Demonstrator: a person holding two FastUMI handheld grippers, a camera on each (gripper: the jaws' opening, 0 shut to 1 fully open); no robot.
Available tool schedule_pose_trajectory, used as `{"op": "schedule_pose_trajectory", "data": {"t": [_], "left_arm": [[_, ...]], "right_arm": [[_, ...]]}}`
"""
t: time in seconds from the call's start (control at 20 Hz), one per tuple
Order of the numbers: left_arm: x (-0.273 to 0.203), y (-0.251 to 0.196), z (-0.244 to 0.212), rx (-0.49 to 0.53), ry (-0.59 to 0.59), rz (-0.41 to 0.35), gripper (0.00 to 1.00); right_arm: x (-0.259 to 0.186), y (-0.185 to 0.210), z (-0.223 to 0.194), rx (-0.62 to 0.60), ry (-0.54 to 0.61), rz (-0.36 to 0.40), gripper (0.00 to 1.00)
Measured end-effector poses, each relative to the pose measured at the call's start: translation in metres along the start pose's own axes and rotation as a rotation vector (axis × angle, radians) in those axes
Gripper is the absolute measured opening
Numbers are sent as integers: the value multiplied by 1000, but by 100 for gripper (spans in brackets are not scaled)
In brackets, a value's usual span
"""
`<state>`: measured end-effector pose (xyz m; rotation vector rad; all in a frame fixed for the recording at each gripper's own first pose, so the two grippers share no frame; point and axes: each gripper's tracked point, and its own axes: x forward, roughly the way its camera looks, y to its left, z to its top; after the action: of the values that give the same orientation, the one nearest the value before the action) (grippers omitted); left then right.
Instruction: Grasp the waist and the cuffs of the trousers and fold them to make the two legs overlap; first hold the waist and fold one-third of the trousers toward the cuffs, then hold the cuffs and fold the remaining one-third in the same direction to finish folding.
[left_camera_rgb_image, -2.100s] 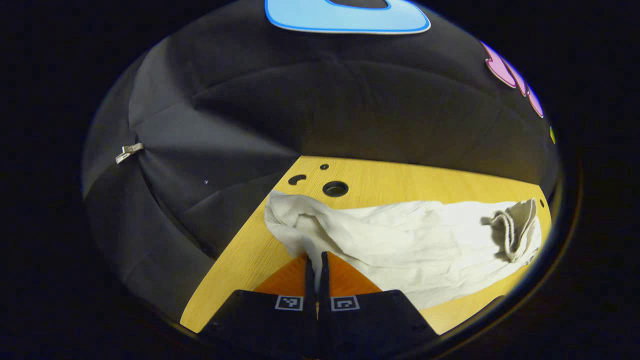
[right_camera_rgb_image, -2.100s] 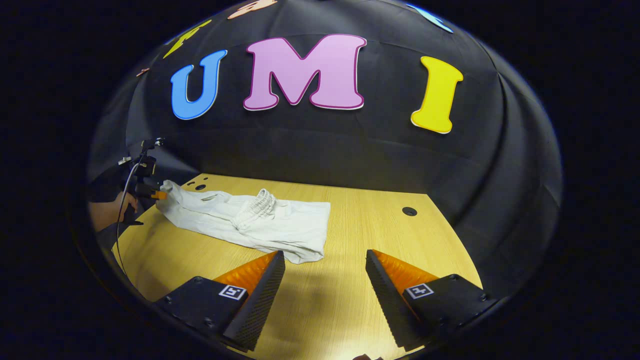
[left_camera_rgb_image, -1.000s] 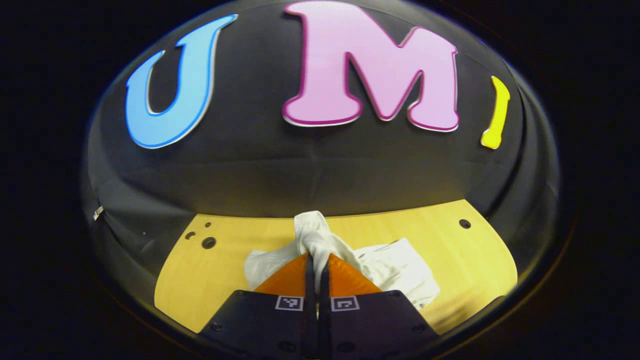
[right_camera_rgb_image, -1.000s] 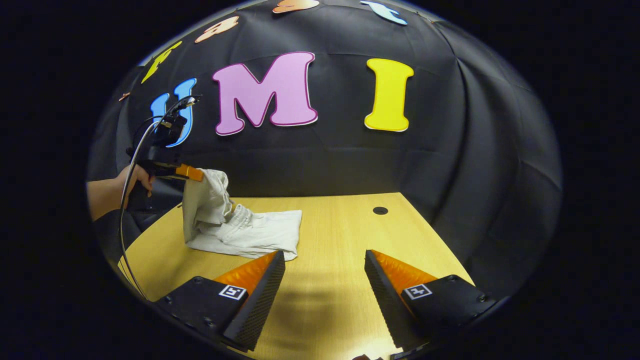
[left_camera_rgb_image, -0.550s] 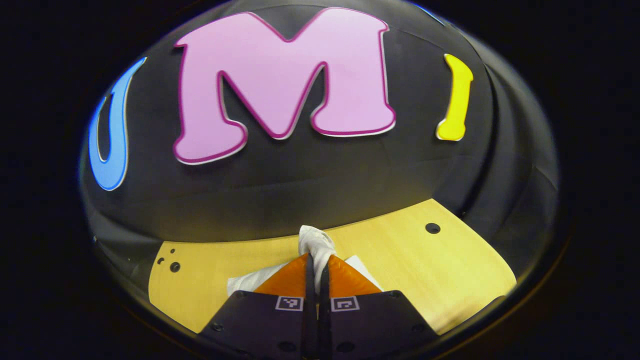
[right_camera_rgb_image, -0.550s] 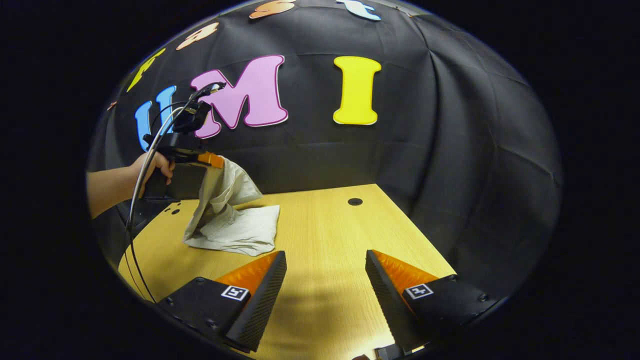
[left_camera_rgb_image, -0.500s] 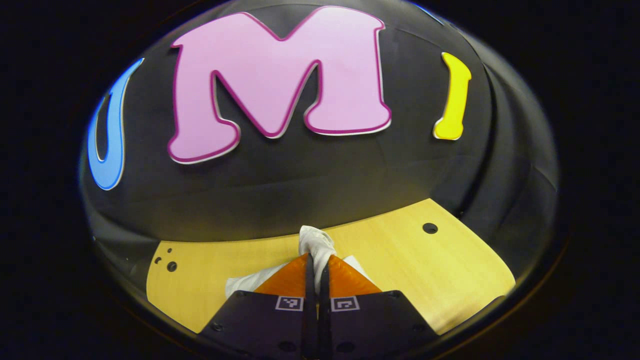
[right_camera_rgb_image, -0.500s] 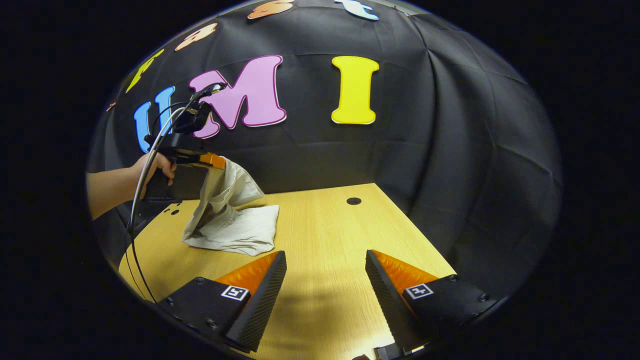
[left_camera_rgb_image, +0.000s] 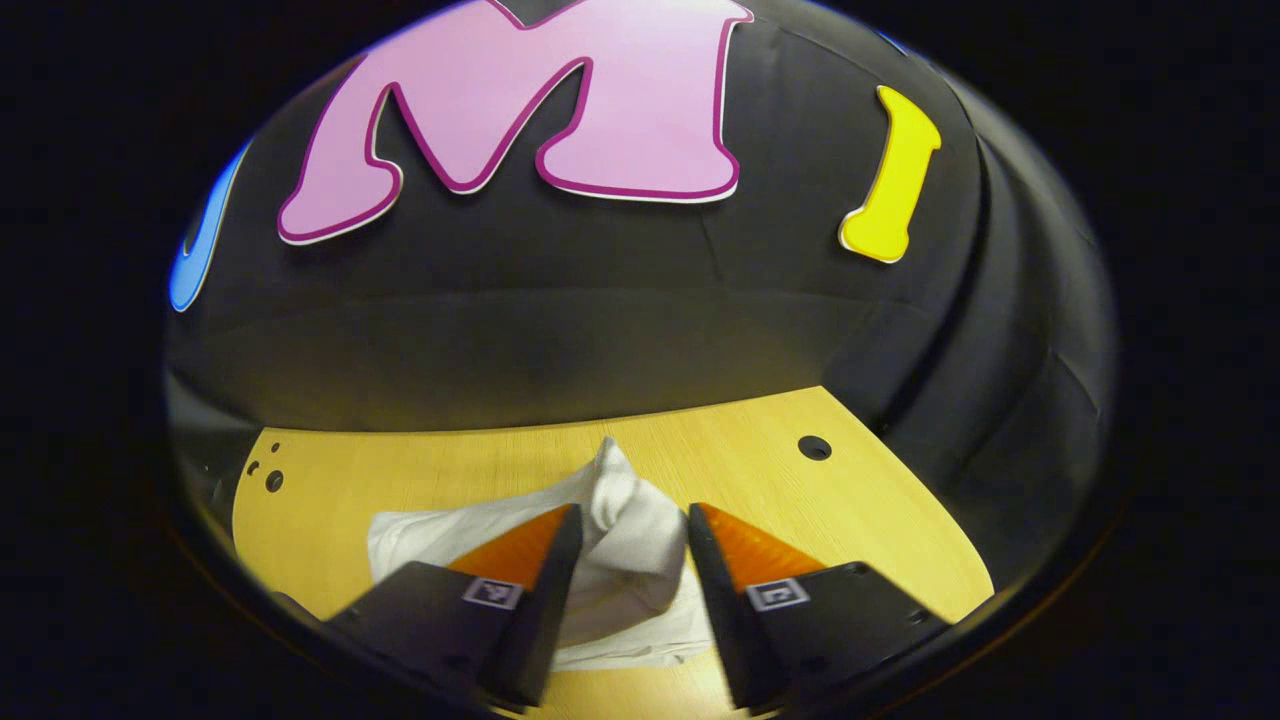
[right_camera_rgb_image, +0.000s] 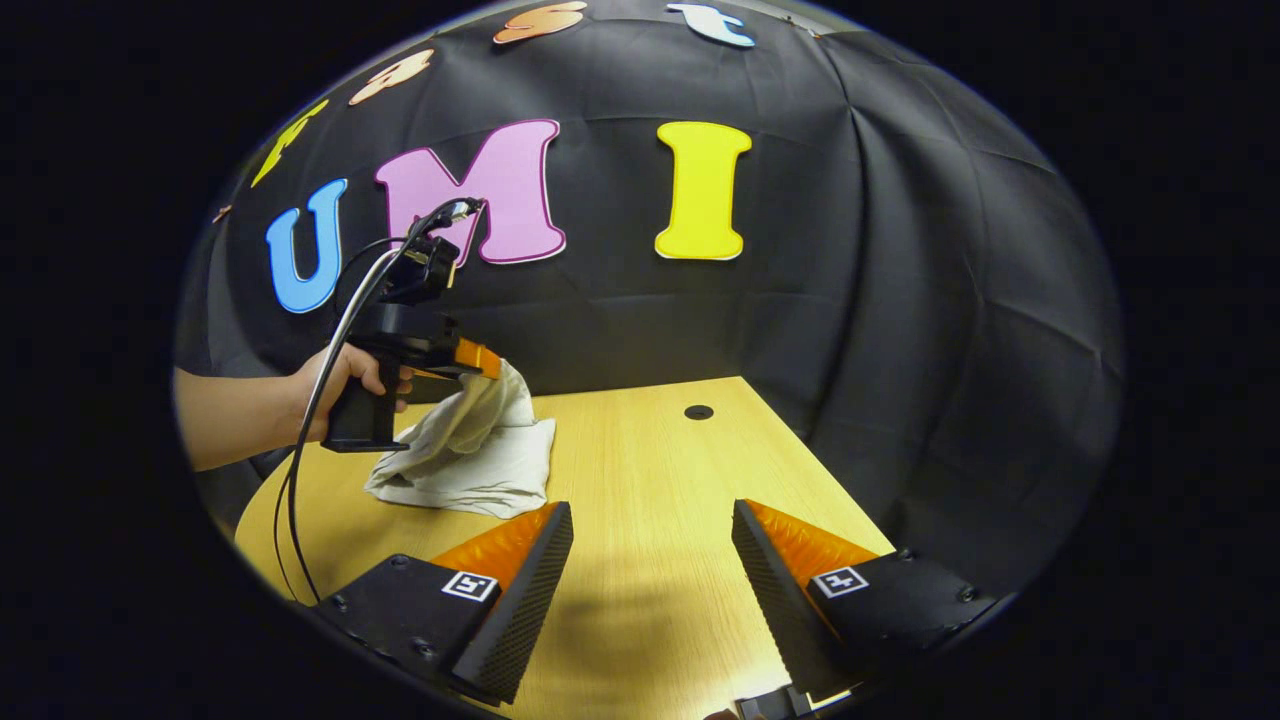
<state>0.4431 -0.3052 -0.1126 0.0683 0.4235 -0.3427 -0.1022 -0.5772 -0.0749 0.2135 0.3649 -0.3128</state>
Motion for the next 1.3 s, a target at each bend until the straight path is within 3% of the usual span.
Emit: {"op": "schedule_pose_trajectory", "data": {"t": [0.05,0.25,0.4,0.45,0.5,0.8,1.05,1.3], "left_arm": [[-9,3,1,-7,-8,-5,84],[-60,23,0,-78,-55,-4,98],[-113,51,0,-88,-124,47,98],[-134,60,-2,-85,-143,65,92],[-156,70,-4,-85,-162,80,97],[-293,128,-48,-189,-250,205,98],[-394,139,-114,-191,-313,310,97],[-495,131,-151,-194,-367,321,97]], "right_arm": [[-1,6,0,-5,-1,12,98],[-1,29,8,-29,-12,64,98],[-10,49,16,-34,-22,111,98],[-13,58,17,-35,-22,130,98],[-17,66,19,-39,-24,148,98],[-55,108,34,-63,-60,212,98],[-112,133,37,-57,-82,211,98],[-186,149,3,-26,-45,225,98]]}}
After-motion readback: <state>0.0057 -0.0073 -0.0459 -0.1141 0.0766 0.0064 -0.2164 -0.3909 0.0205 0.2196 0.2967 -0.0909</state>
